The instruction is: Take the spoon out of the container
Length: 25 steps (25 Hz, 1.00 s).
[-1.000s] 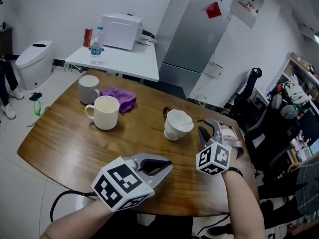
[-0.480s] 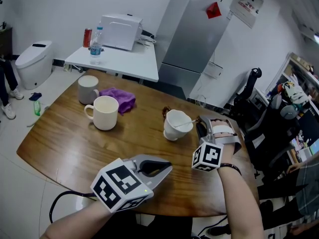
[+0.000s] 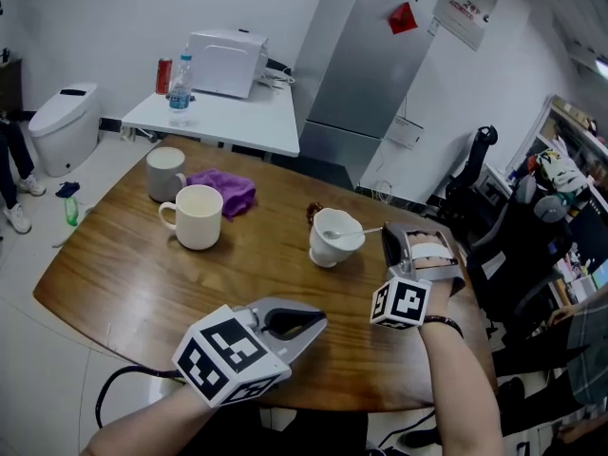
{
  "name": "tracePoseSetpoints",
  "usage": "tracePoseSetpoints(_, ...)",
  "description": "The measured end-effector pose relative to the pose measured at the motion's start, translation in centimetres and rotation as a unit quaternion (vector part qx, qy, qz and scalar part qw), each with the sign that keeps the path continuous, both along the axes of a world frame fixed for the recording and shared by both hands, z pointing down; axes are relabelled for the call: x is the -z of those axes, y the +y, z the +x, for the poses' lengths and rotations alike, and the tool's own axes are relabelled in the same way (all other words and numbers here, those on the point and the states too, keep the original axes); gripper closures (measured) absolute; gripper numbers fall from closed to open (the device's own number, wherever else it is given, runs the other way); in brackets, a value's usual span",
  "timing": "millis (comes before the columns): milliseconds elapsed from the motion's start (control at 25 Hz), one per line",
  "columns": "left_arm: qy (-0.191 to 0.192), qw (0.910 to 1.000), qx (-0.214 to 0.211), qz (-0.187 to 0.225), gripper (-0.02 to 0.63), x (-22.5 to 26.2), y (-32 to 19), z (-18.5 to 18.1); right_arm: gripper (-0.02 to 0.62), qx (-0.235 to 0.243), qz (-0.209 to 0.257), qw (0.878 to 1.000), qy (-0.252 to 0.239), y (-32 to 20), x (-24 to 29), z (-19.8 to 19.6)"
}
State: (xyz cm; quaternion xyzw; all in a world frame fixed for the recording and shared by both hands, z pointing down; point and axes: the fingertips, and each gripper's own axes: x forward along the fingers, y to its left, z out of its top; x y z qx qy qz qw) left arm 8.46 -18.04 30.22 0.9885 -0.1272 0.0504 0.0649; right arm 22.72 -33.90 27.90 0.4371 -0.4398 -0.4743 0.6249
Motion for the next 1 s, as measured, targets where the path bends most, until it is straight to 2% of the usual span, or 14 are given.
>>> tracePoseSetpoints(280, -0.002, 1.0000, -0.007, 0.003, 0.594, -0.1, 0.8, 0.7, 0.541, -0.023, 0.024, 0.996, -0.088, 2.0, 2.0, 2.1)
tracePoseSetpoints(480, -0.005, 0.9999, -0.014, 0.005, 0.594, -0.1, 1.6, 1.4, 0.541, -0.042, 0.025, 0.990, -0.131, 3.7, 2.2, 4.3)
tracePoseSetpoints(760, -0.009, 0.9996, -0.025, 0.009, 0.595, -0.1, 2.5, 2.3, 0.541, -0.080, -0.001, 0.982, -0.173, 6.2, 0.0, 7.9)
tracePoseSetpoints(1000, -0.010, 0.9992, -0.036, 0.012, 0.595, 0.1, 3.5, 3.0, 0.541, -0.138, -0.043, 0.968, -0.207, 8.5, -2.5, 12.1)
